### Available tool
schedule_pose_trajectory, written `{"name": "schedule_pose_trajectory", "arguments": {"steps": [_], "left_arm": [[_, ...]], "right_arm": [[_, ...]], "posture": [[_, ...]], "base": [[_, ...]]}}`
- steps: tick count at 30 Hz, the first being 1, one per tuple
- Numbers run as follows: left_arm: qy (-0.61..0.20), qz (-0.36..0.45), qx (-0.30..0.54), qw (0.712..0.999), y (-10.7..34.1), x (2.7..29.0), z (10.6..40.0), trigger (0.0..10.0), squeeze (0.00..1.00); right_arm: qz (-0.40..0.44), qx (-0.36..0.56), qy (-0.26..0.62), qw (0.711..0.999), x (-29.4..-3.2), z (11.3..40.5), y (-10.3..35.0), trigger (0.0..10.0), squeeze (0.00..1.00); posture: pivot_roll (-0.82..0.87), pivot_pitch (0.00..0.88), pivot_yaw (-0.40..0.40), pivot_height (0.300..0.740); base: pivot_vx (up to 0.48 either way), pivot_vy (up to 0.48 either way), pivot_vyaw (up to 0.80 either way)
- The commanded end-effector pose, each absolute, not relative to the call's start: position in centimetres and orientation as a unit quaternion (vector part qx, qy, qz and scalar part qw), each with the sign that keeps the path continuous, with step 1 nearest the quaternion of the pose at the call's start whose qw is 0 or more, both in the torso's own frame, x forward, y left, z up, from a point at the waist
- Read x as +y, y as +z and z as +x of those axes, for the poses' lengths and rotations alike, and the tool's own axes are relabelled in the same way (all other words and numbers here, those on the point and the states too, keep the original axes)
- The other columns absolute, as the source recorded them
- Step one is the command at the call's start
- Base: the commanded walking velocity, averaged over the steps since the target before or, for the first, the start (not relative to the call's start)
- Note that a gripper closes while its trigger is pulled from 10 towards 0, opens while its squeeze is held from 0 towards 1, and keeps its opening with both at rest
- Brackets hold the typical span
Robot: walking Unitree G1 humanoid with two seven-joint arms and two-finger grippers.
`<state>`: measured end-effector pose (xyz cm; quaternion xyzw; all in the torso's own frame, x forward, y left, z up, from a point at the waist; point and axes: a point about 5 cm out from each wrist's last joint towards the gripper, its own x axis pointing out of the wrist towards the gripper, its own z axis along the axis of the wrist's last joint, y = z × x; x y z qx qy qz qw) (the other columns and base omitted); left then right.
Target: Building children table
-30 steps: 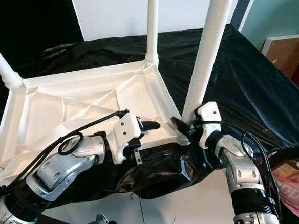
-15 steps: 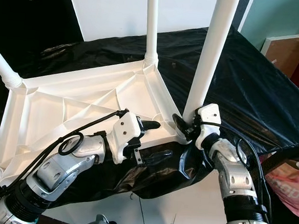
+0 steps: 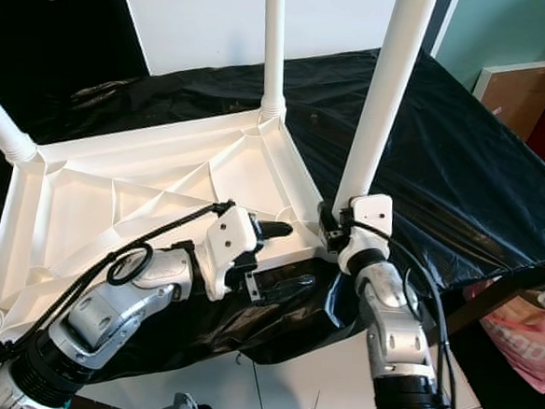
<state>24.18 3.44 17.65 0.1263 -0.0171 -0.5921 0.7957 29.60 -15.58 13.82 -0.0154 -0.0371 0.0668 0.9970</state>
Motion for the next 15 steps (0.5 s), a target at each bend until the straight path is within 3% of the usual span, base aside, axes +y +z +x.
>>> {"name": "schedule_pose_trajectory", "arguments": {"steps": [1,7,14,15], "left_arm": [[-0.597,0.131,-0.013,0.791,17.5,3.6,24.2,10.0,0.00],[-0.597,0.131,-0.015,0.791,17.6,3.5,24.2,10.0,0.00],[-0.595,0.132,-0.018,0.792,17.8,3.6,24.5,10.0,0.00],[-0.594,0.132,-0.018,0.793,17.8,3.6,24.6,10.0,0.00]], "right_arm": [[0.003,-0.005,0.017,1.000,-15.5,29.1,12.5,10.0,0.00],[0.023,-0.005,-0.048,0.999,-14.7,28.6,12.4,10.0,0.00],[0.033,-0.023,-0.052,0.998,-14.0,28.5,13.2,10.0,0.00],[0.034,-0.030,-0.057,0.997,-14.2,28.5,13.5,10.0,0.72]], "posture": [[-0.08,0.086,0.050,0.740],[-0.08,0.079,0.046,0.740],[-0.08,0.092,0.053,0.740],[-0.08,0.092,0.052,0.740]], "base": [[0.000,0.000,0.00],[0.000,0.000,0.00],[0.000,0.000,0.00],[0.000,0.000,0.00]]}}
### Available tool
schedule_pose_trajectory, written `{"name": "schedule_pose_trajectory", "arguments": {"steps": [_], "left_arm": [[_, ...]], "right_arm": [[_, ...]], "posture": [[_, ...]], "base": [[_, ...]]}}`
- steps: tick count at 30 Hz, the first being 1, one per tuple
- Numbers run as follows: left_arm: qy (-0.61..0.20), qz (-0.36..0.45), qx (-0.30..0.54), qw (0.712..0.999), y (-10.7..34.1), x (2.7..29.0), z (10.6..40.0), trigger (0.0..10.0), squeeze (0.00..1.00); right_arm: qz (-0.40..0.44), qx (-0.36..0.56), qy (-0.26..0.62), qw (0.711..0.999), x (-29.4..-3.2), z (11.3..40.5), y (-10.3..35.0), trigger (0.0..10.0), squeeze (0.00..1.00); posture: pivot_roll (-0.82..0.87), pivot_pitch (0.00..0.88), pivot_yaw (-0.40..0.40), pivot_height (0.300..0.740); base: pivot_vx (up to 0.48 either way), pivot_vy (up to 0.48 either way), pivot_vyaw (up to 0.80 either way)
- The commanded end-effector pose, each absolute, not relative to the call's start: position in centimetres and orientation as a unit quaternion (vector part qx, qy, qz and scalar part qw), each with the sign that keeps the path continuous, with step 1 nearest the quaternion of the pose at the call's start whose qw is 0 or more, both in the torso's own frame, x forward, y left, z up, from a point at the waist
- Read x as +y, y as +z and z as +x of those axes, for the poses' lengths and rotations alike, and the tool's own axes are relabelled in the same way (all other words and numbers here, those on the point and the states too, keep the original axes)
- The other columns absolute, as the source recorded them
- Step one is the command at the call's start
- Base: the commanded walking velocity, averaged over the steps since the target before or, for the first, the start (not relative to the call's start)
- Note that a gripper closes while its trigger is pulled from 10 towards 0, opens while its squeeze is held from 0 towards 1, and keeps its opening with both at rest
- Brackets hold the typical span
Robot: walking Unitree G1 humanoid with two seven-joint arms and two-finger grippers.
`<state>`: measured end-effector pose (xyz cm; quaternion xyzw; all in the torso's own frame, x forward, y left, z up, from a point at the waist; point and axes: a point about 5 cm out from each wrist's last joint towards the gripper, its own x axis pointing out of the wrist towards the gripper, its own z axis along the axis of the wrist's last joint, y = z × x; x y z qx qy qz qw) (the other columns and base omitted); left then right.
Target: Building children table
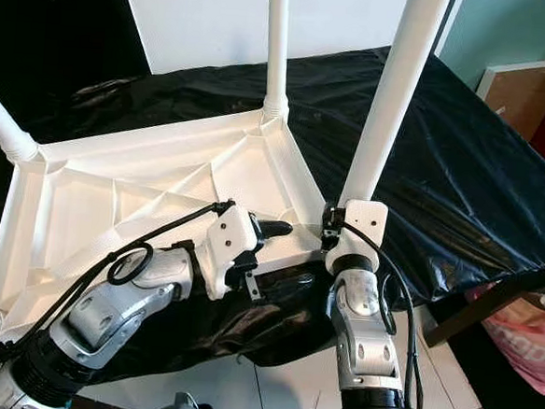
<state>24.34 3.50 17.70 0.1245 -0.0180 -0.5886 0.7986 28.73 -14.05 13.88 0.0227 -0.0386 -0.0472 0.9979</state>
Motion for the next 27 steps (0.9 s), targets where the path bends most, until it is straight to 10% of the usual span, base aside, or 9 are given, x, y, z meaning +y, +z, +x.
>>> {"name": "schedule_pose_trajectory", "arguments": {"steps": [1,2,3,8,9,11,27], "left_arm": [[-0.593,0.132,-0.019,0.794,17.8,3.6,24.6,10.0,0.00],[-0.593,0.132,-0.019,0.794,17.8,3.6,24.6,10.0,0.00],[-0.593,0.132,-0.019,0.794,17.8,3.6,24.6,10.0,0.00],[-0.594,0.130,-0.018,0.794,17.8,3.5,24.4,10.0,0.00],[-0.594,0.130,-0.018,0.794,17.7,3.5,24.4,10.0,0.00],[-0.594,0.129,-0.017,0.794,17.7,3.5,24.4,10.0,0.00],[-0.595,0.130,-0.018,0.793,17.7,3.5,24.5,10.0,0.00]], "right_arm": [[0.035,-0.034,-0.060,0.997,-14.4,28.5,13.7,10.0,0.72],[0.035,-0.034,-0.060,0.997,-14.4,28.5,13.7,10.0,0.72],[0.039,-0.040,-0.052,0.997,-14.4,28.5,13.9,10.0,1.00],[0.037,-0.054,-0.015,0.998,-14.6,28.5,14.5,10.0,1.00],[0.032,-0.058,-0.006,0.998,-14.8,28.5,14.7,10.0,0.96],[0.019,-0.061,0.030,0.998,-15.7,28.6,14.9,10.0,0.00],[-0.043,-0.050,0.224,0.972,-17.1,29.9,15.3,10.0,0.00]], "posture": [[-0.08,0.092,0.052,0.740],[-0.08,0.092,0.052,0.740],[-0.08,0.094,0.054,0.740],[-0.09,0.095,0.054,0.740],[-0.09,0.096,0.054,0.740],[-0.09,0.096,0.054,0.740],[-0.09,0.090,0.055,0.740]], "base": [[0.000,0.000,0.00],[0.000,0.000,0.00],[0.000,0.000,0.00],[0.000,0.000,0.00],[0.000,0.000,0.00],[0.000,0.000,0.00],[0.000,0.000,0.00]]}}
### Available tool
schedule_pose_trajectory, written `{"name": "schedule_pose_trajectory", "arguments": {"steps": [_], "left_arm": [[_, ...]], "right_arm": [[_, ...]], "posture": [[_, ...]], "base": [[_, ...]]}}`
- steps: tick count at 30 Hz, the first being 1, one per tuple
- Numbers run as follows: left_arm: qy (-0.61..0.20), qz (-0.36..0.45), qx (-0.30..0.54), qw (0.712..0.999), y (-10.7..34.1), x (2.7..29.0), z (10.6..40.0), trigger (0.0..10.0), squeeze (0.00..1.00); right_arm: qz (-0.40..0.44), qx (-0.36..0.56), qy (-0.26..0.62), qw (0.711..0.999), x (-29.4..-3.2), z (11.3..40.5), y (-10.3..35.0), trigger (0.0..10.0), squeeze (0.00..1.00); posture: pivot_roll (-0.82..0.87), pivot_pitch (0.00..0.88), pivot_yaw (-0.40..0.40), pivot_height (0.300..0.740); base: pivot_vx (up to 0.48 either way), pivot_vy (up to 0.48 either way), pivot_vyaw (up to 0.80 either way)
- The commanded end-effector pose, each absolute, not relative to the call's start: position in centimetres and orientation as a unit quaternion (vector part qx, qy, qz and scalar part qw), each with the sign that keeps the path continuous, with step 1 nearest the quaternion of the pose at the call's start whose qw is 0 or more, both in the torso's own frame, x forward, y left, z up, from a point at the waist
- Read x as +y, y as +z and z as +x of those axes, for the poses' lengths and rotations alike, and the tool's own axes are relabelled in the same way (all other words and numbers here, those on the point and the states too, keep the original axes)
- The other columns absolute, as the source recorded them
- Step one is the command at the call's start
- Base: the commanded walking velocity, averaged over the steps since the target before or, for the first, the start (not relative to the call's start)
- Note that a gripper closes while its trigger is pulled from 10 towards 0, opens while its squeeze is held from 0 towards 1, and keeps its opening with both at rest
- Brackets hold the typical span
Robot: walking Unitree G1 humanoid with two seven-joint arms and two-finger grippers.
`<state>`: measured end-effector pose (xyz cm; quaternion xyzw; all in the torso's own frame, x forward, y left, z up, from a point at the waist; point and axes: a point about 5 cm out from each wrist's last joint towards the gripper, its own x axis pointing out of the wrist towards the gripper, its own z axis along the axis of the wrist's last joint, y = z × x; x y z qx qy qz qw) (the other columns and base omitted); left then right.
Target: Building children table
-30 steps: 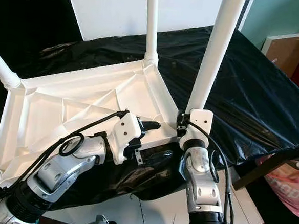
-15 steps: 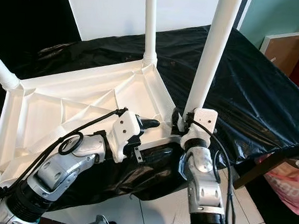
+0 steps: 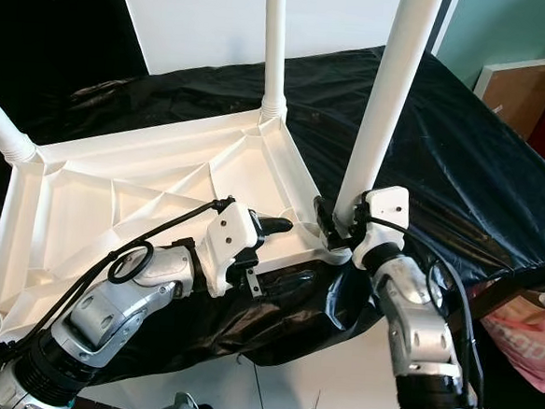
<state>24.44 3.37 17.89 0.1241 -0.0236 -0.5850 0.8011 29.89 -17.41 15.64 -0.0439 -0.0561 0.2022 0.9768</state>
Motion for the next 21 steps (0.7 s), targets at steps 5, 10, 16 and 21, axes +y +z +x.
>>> {"name": "schedule_pose_trajectory", "arguments": {"steps": [5,10,16,21], "left_arm": [[-0.596,0.130,-0.017,0.792,17.6,3.5,24.4,10.0,0.00],[-0.595,0.134,-0.015,0.792,17.6,3.6,24.4,10.0,0.00],[-0.593,0.134,-0.015,0.794,17.6,3.7,24.4,10.0,0.00],[-0.592,0.134,-0.015,0.795,17.6,3.7,24.4,10.0,0.00]], "right_arm": [[-0.057,-0.045,0.277,0.958,-17.1,30.5,15.2,10.0,0.00],[-0.067,-0.037,0.309,0.948,-17.2,31.0,15.0,6.7,0.00],[-0.072,-0.032,0.323,0.943,-17.4,31.1,14.5,0.0,0.00],[-0.071,-0.030,0.316,0.946,-17.9,31.1,14.2,0.0,0.00]], "posture": [[-0.09,0.088,0.058,0.740],[-0.08,0.088,0.056,0.740],[-0.07,0.089,0.054,0.740],[-0.07,0.089,0.054,0.740]], "base": [[0.000,0.000,0.00],[0.000,0.000,0.00],[0.000,0.000,0.00],[0.000,0.000,0.00]]}}
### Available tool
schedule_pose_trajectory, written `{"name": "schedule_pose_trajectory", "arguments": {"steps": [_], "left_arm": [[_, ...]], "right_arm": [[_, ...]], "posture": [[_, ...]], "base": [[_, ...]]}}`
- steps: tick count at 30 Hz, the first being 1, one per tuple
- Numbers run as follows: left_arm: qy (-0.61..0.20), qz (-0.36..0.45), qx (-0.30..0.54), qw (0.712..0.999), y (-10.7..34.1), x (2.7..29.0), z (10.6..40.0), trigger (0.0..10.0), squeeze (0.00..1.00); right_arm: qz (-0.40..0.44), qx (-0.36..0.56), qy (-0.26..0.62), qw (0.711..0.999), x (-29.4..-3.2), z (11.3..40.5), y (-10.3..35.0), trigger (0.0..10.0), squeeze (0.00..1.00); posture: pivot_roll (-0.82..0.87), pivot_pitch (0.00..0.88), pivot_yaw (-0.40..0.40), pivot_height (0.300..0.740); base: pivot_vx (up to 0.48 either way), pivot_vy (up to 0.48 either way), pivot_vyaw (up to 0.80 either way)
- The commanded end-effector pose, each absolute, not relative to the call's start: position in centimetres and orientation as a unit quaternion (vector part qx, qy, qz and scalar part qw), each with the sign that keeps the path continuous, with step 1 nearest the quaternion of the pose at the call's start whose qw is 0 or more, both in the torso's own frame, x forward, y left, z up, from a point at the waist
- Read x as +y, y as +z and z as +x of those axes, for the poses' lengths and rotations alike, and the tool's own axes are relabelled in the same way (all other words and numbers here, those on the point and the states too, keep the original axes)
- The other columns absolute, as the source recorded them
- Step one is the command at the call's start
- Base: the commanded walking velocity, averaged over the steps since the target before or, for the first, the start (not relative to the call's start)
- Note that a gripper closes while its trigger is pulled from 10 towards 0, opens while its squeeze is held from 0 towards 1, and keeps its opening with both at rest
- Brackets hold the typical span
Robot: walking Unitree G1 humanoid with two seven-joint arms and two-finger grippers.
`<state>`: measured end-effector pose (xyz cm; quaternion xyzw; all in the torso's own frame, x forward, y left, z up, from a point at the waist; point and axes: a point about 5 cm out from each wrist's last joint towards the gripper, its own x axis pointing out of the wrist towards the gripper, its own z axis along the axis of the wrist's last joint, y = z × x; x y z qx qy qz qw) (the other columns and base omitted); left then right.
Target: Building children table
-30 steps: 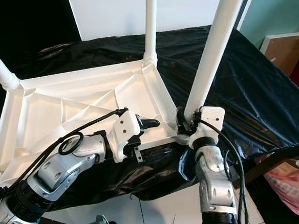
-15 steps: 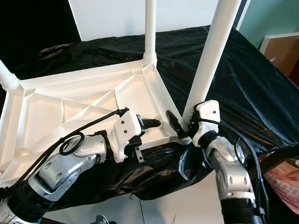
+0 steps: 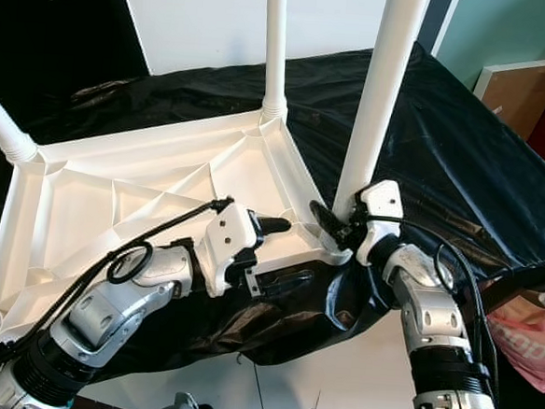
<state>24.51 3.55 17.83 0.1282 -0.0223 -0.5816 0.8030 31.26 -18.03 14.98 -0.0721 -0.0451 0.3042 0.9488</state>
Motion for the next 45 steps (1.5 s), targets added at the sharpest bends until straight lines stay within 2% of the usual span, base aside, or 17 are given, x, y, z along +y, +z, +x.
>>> {"name": "schedule_pose_trajectory", "arguments": {"steps": [1,2,3,4,5,10,23,28,31,34,38,45], "left_arm": [[-0.592,0.133,-0.016,0.795,17.6,3.7,24.4,10.0,0.00],[-0.592,0.133,-0.016,0.795,17.7,3.7,24.4,10.0,0.00],[-0.592,0.133,-0.016,0.795,17.7,3.7,24.4,10.0,0.00],[-0.592,0.133,-0.016,0.795,17.7,3.7,24.4,10.0,0.00],[-0.592,0.133,-0.016,0.795,17.7,3.7,24.4,10.0,0.00],[-0.592,0.133,-0.017,0.794,17.7,3.7,24.5,10.0,0.00],[-0.594,0.134,-0.018,0.793,17.7,3.6,24.5,10.0,0.00],[-0.596,0.136,-0.018,0.791,17.7,3.6,24.5,10.0,0.00],[-0.596,0.136,-0.018,0.791,17.7,3.6,24.5,10.0,0.00],[-0.597,0.135,-0.018,0.790,17.7,3.6,24.4,10.0,0.00],[-0.596,0.134,-0.018,0.791,17.7,3.6,24.3,10.0,0.00],[-0.596,0.133,-0.017,0.792,17.6,3.5,24.3,10.0,0.00]], "right_arm": [[-0.069,-0.029,0.312,0.947,-18.0,31.1,14.1,0.0,0.00],[-0.068,-0.028,0.308,0.949,-18.1,31.1,14.0,0.0,0.00],[-0.065,-0.027,0.301,0.951,-18.2,31.0,13.9,6.2,0.00],[-0.065,-0.027,0.301,0.951,-18.2,31.0,13.9,6.2,0.00],[-0.063,-0.026,0.296,0.953,-18.2,31.0,13.8,10.0,0.00],[-0.060,-0.027,0.282,0.957,-18.3,30.9,13.8,10.0,0.00],[-0.042,-0.029,0.171,0.984,-17.9,30.3,13.1,10.0,0.00],[-0.006,-0.014,0.048,0.999,-17.2,29.7,12.3,10.0,0.00],[0.000,-0.013,0.023,1.000,-17.0,29.5,12.2,10.0,0.00],[0.016,-0.001,-0.049,0.999,-16.0,28.9,11.7,10.0,0.00],[0.036,0.006,-0.068,0.997,-14.6,28.4,11.5,10.0,0.00],[0.040,-0.007,-0.061,0.997,-14.2,28.3,12.2,10.0,0.00]], "posture": [[-0.08,0.087,0.052,0.740],[-0.08,0.087,0.052,0.740],[-0.08,0.086,0.052,0.740],[-0.08,0.086,0.052,0.740],[-0.08,0.086,0.052,0.740],[-0.08,0.085,0.052,0.740],[-0.08,0.075,0.050,0.740],[-0.08,0.070,0.050,0.740],[-0.08,0.070,0.050,0.740],[-0.08,0.071,0.045,0.740],[-0.07,0.072,0.043,0.740],[-0.08,0.074,0.040,0.740]], "base": [[0.000,0.000,0.00],[0.000,0.000,0.00],[0.000,0.000,0.00],[0.000,0.000,0.00],[0.000,0.000,0.00],[0.000,0.000,0.00],[0.000,0.000,0.00],[0.000,0.000,0.00],[0.000,0.000,0.00],[0.000,0.000,0.00],[0.000,0.000,0.00],[0.000,0.000,0.00]]}}
